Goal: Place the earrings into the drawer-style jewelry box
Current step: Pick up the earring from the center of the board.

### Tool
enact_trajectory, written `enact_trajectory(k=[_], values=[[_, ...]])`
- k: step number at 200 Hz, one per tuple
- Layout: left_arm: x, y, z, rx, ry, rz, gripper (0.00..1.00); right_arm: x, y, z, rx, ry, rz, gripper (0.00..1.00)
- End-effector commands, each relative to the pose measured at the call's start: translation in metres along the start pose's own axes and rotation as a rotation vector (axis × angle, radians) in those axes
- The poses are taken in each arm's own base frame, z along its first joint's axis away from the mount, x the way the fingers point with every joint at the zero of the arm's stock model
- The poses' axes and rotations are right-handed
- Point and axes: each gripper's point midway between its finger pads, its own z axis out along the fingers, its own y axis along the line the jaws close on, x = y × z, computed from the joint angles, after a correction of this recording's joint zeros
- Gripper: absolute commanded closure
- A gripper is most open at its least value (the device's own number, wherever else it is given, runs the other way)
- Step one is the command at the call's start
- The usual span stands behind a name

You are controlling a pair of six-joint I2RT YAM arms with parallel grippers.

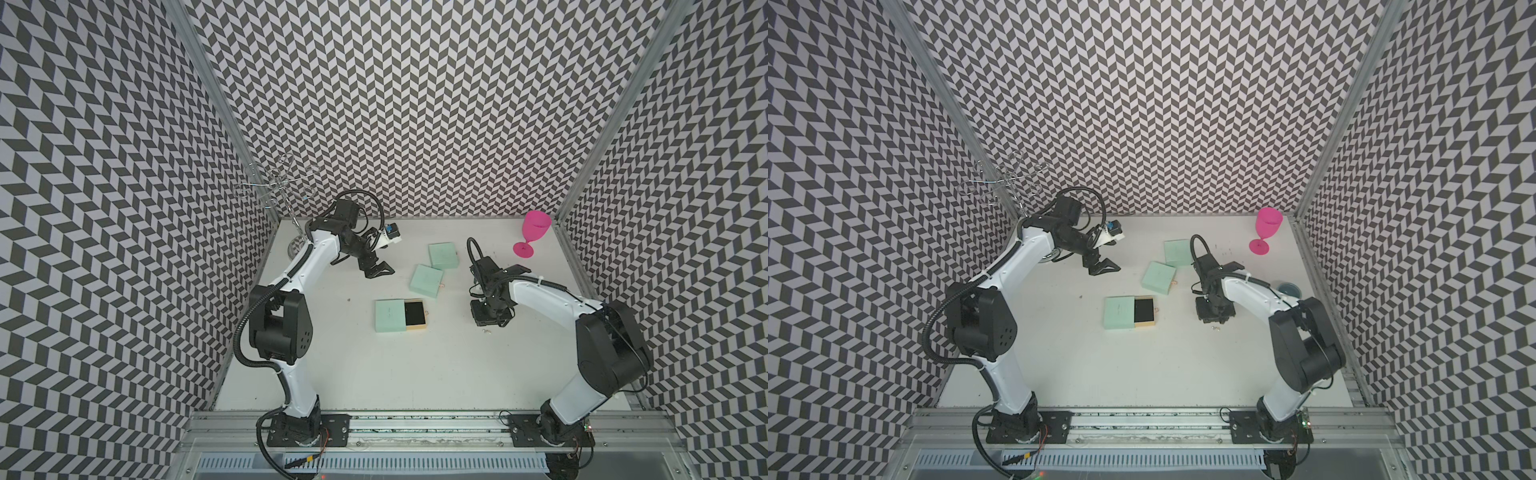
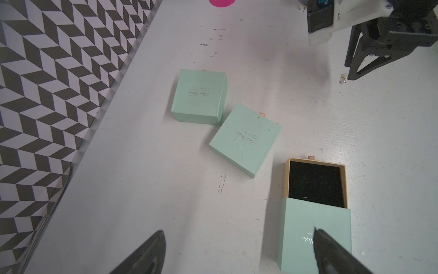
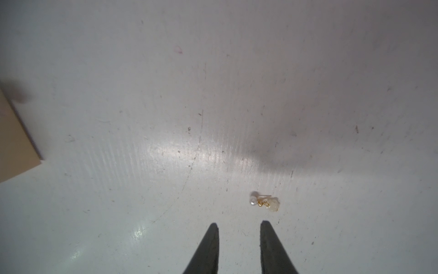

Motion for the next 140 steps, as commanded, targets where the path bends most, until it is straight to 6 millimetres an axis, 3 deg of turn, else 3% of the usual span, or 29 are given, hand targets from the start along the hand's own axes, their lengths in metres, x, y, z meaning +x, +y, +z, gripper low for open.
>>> enact_trajectory(k=[1, 140], values=[[-0.001, -0.008, -0.002, 0.041, -0.027, -0.032, 0.02, 0.004, -0.006, 0.014, 0.026, 0.024, -0.003, 0.69], [0.010, -0.007, 0.000, 0.048, -0.014, -0.055, 0.02, 0.010, -0.014, 0.039, 0.068, 0.066, -0.036, 0.72]])
